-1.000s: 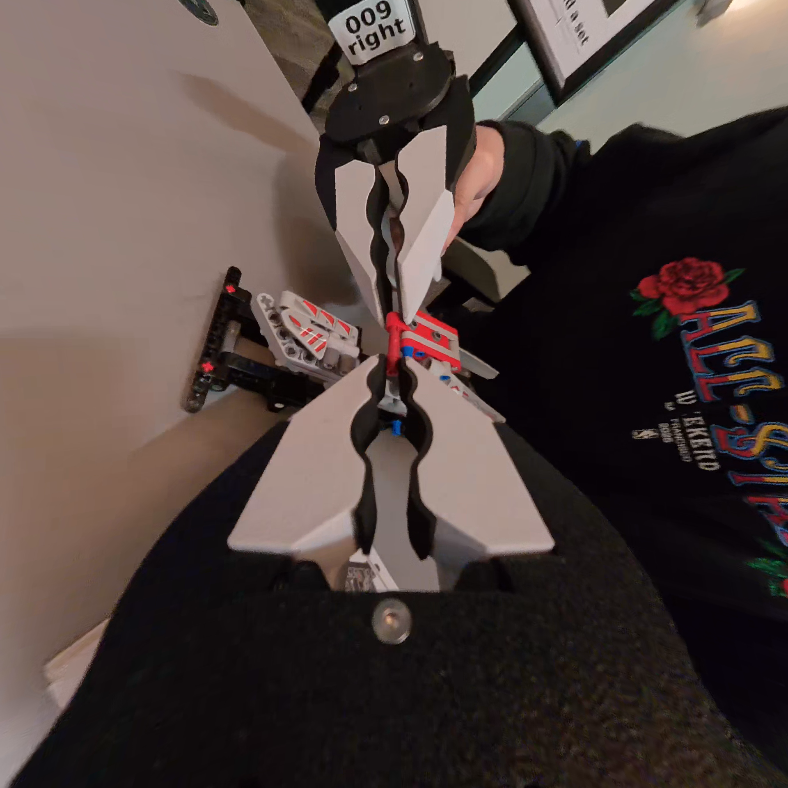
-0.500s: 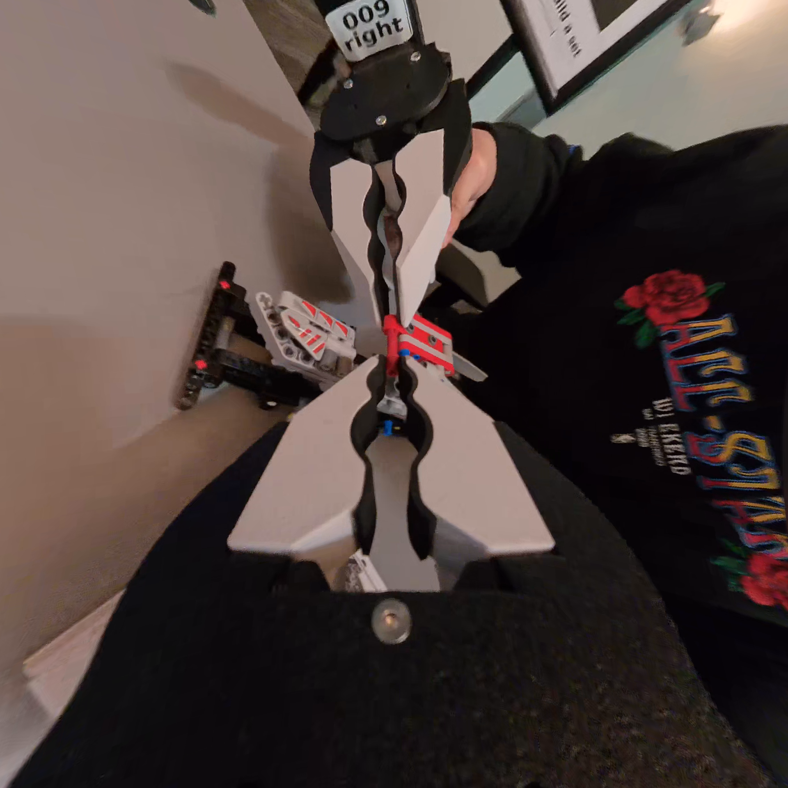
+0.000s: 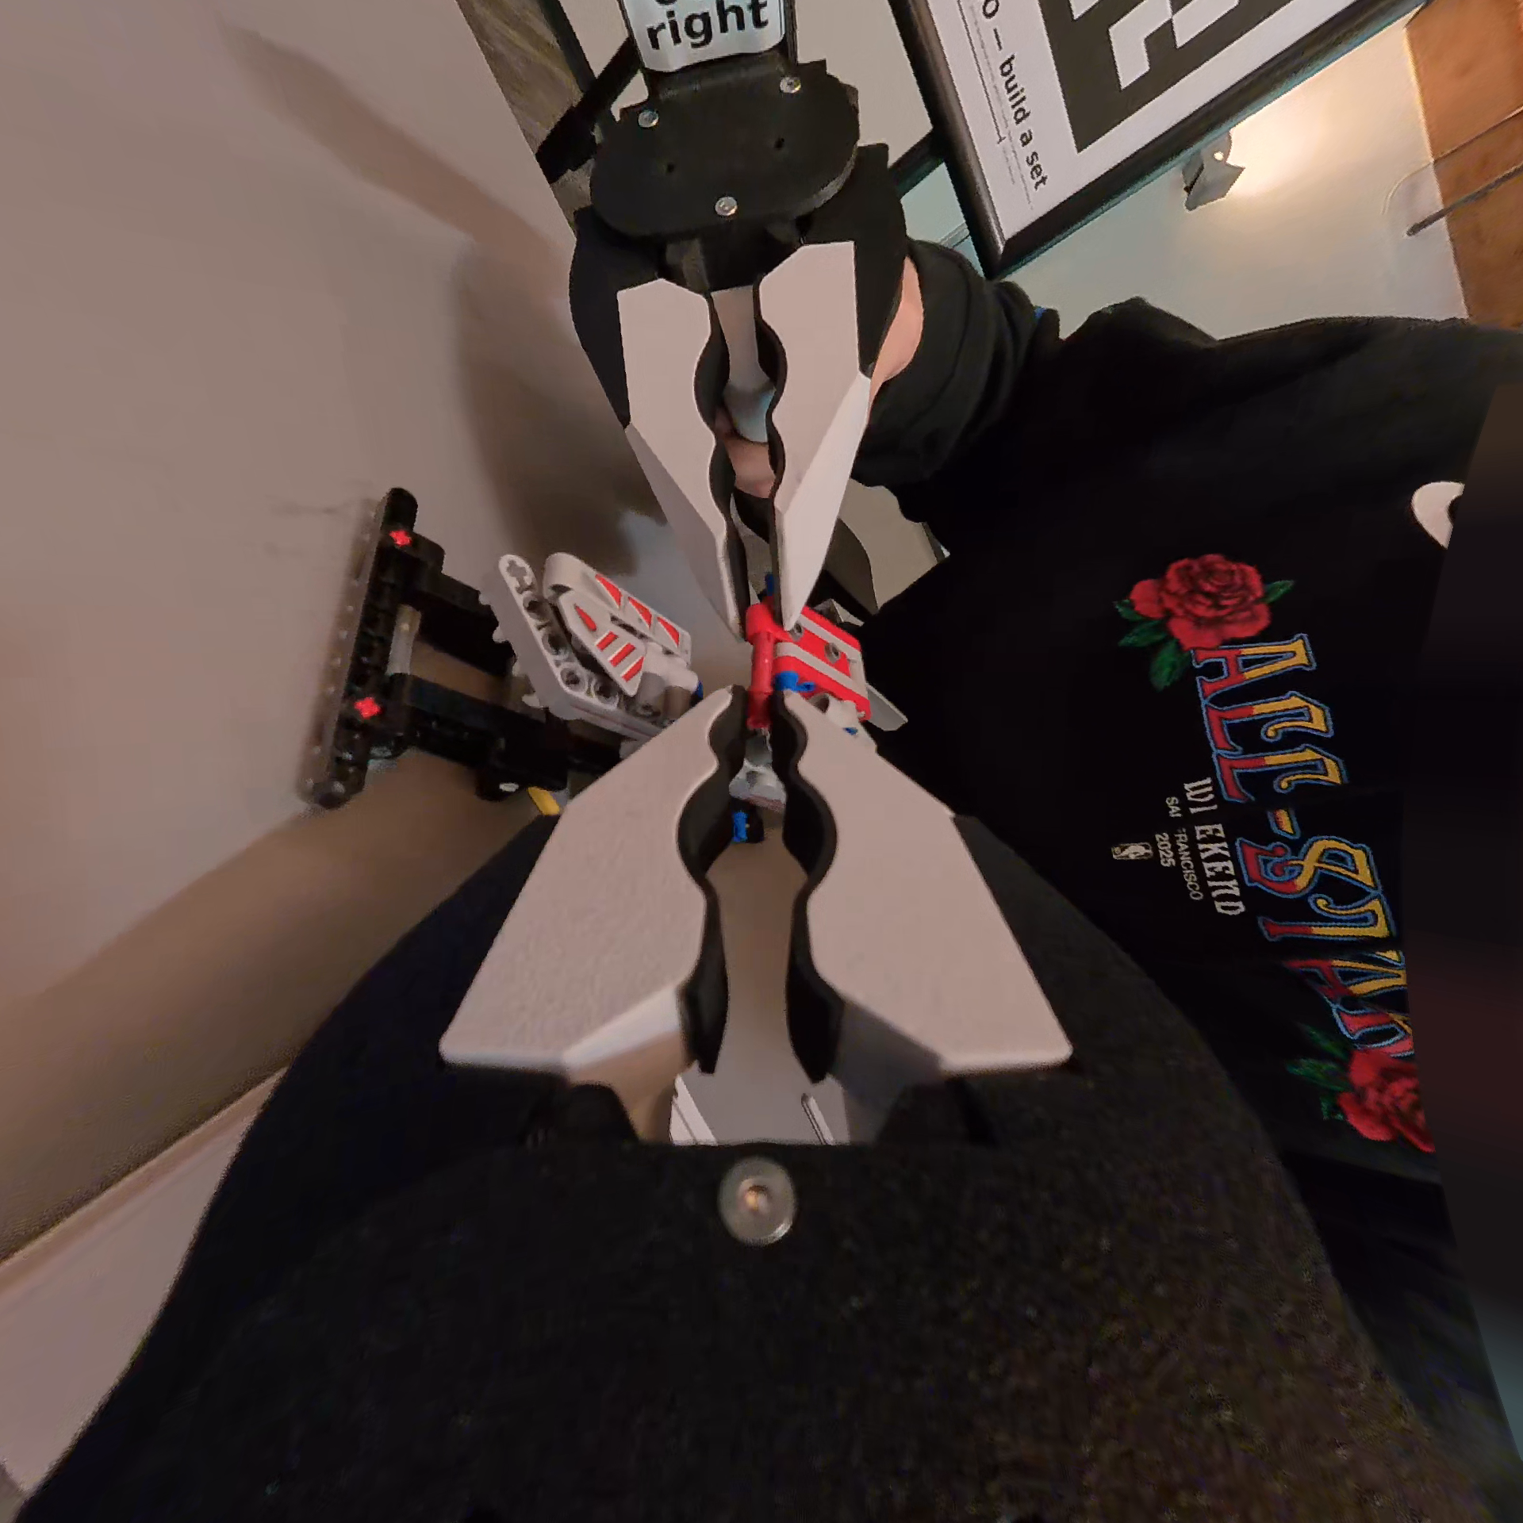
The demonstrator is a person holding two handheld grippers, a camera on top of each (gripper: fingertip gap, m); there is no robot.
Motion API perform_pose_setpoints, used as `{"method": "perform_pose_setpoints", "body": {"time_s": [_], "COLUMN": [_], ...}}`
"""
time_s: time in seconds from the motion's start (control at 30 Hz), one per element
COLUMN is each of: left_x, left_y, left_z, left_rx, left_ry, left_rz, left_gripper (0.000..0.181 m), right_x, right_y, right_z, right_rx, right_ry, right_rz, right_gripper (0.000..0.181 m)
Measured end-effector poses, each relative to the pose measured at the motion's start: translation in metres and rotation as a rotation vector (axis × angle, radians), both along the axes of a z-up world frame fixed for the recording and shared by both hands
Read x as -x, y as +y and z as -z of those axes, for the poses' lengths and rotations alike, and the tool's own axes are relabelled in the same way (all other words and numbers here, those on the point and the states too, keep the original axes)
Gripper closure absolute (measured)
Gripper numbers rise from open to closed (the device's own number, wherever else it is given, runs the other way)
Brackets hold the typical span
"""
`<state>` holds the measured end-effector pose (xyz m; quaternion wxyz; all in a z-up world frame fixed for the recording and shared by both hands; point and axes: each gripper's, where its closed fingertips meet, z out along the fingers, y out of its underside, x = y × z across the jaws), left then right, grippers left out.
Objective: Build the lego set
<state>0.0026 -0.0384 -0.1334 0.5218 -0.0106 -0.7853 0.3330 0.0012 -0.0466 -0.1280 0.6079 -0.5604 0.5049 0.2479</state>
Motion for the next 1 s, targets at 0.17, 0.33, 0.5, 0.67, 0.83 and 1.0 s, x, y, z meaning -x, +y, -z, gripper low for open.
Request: {"method": "perform_pose_setpoints", "body": {"time_s": [0.17,0.33,0.5,0.67,0.83,1.0], "left_x": [-0.001,-0.004,-0.006,0.004,-0.011,-0.061], "left_y": [-0.001,0.000,0.000,-0.016,-0.005,0.010], "left_z": [0.000,-0.001,-0.001,-0.041,-0.037,-0.046], "left_rx": [-0.003,-0.004,-0.006,0.171,0.130,0.139], "left_ry": [-0.087,-0.265,-0.160,-0.205,-0.308,-0.421], "left_rz": [-0.018,-0.038,-0.031,-0.097,-0.177,-0.393], "left_gripper": [0.179,0.179,0.179,0.181,0.181,0.181], "right_x": [0.000,-0.003,-0.004,-0.004,-0.008,-0.008], "right_y": [-0.001,0.000,0.001,0.003,0.022,0.017], "right_z": [0.000,0.001,0.001,0.001,0.000,-0.001], "right_rx": [0.019,0.054,0.059,0.055,0.029,0.045], "right_ry": [0.001,-0.011,-0.009,-0.006,-0.029,-0.042], "right_rz": [-0.006,-0.008,-0.021,-0.027,-0.047,-0.032], "right_gripper": [0.174,0.174,0.174,0.174,0.174,0.174]}}
